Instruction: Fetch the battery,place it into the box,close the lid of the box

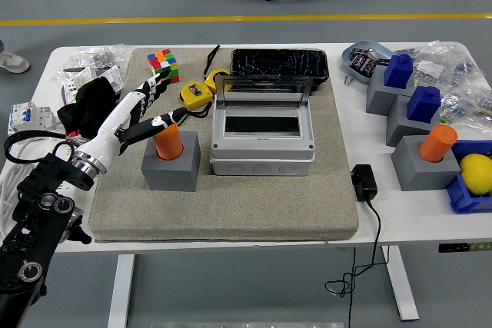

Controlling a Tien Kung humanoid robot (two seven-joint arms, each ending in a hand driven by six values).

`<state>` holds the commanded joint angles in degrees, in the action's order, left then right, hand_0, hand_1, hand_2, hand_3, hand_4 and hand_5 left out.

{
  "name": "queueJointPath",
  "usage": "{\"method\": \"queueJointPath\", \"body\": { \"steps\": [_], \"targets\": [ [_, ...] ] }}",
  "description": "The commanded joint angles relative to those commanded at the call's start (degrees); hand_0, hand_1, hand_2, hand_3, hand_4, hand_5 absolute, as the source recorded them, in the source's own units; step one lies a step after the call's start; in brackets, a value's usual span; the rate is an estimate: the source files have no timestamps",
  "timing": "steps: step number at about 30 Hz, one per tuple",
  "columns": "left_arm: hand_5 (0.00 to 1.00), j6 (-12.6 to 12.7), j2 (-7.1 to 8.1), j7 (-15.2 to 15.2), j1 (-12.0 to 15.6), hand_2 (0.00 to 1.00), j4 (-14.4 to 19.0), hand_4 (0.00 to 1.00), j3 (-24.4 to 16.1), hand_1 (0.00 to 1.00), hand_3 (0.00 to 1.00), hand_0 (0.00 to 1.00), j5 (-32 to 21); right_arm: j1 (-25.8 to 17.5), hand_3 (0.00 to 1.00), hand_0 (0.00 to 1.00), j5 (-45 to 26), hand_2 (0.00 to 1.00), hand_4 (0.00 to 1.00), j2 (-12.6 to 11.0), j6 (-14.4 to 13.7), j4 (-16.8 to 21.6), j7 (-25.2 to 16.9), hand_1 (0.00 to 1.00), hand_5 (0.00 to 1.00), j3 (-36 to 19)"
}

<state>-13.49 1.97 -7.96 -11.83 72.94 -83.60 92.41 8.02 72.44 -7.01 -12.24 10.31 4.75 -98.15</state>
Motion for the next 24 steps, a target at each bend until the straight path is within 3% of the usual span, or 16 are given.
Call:
{"method": "queueJointPath", "body": {
  "steps": [7,15,23,24],
  "targets": [
    [0.590,0.6,-0.15,-0.7,0.0,0.998,-0.8,0.998,0.0,0.998,0.998,0.998,-2.7,0.1,0.808,0.902,0.1,0.811,0.998,0.0,0.0,0.0,0.0,0.859,0.998,-0.1],
    [0.562,1.4,-1.55,-2.9,0.8,0.998,-3.2,0.998,0.5,0.998,0.998,0.998,-14.2,0.0,0.806,0.902,0.2,0.810,0.998,0.1,0.0,0.0,0.0,0.860,0.998,-0.3],
    [0.545,1.7,-1.93,-3.6,1.2,0.998,-3.8,0.998,1.3,0.998,0.998,0.998,-15.7,0.2,0.807,0.903,0.2,0.810,0.998,0.0,0.0,0.0,0.1,0.860,0.998,0.0],
    [0.395,1.8,-1.94,-3.6,1.2,0.998,-3.9,0.998,1.4,0.998,0.998,0.974,-15.9,0.2,0.806,0.903,0.2,0.809,0.998,0.0,0.0,0.0,0.1,0.860,0.998,0.0]
  ]
}}
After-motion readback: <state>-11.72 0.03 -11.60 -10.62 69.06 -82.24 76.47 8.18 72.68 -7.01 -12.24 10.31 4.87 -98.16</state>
